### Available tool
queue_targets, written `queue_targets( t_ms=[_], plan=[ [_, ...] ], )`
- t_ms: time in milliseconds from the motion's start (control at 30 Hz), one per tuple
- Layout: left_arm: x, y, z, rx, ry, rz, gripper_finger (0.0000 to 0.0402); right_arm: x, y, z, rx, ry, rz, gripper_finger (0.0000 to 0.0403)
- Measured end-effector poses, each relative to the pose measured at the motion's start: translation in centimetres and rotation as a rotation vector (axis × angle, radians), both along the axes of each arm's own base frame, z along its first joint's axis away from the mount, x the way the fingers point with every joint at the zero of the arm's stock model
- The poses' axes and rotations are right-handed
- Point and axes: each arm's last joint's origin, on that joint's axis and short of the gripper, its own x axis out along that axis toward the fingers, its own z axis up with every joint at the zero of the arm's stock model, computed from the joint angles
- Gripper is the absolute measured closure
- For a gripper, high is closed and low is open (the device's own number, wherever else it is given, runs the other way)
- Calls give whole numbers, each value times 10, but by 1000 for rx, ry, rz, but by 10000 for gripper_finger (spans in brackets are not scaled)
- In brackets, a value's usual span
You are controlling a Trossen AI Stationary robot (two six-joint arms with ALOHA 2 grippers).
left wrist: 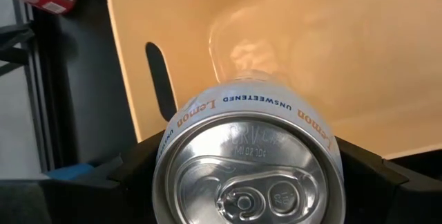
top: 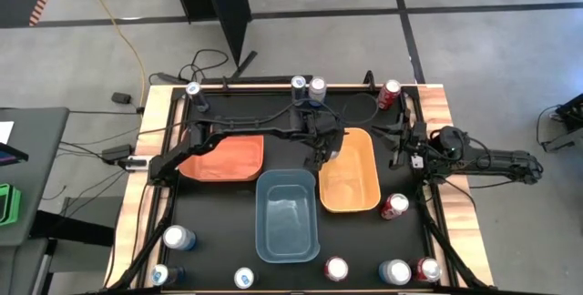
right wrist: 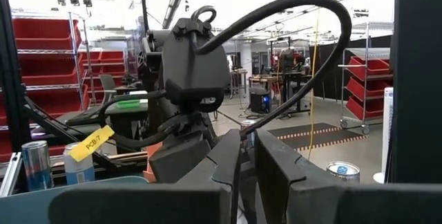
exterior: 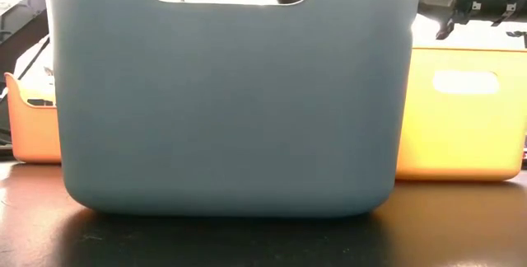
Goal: Sort soda cans
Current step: Put the top left blue-white soda can into the blue bin
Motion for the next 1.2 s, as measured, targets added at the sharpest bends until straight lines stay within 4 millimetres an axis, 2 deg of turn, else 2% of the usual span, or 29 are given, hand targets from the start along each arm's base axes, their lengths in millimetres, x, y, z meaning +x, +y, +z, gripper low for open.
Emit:
queue_targets(
  t_ms=[333, 600, 800, 1000, 1200],
  plan=[
    [1, 0, 1, 13, -8, -12, 99, 0, 0, 0, 0, 2, 0, 341],
    [-3, -8, 41, 31, -92, -31, 99, 0, 0, 0, 1, 4, 0, 341],
    [-25, -23, 63, 33, -40, -46, 99, 0, 1, -1, 4, 14, 9, 341],
    [-53, -56, 101, 80, -64, -70, 99, 0, 1, -1, 3, 14, 14, 341],
    [-83, -87, 130, 37, -87, -103, 99, 0, 1, -1, 3, 14, 14, 341]
  ],
)
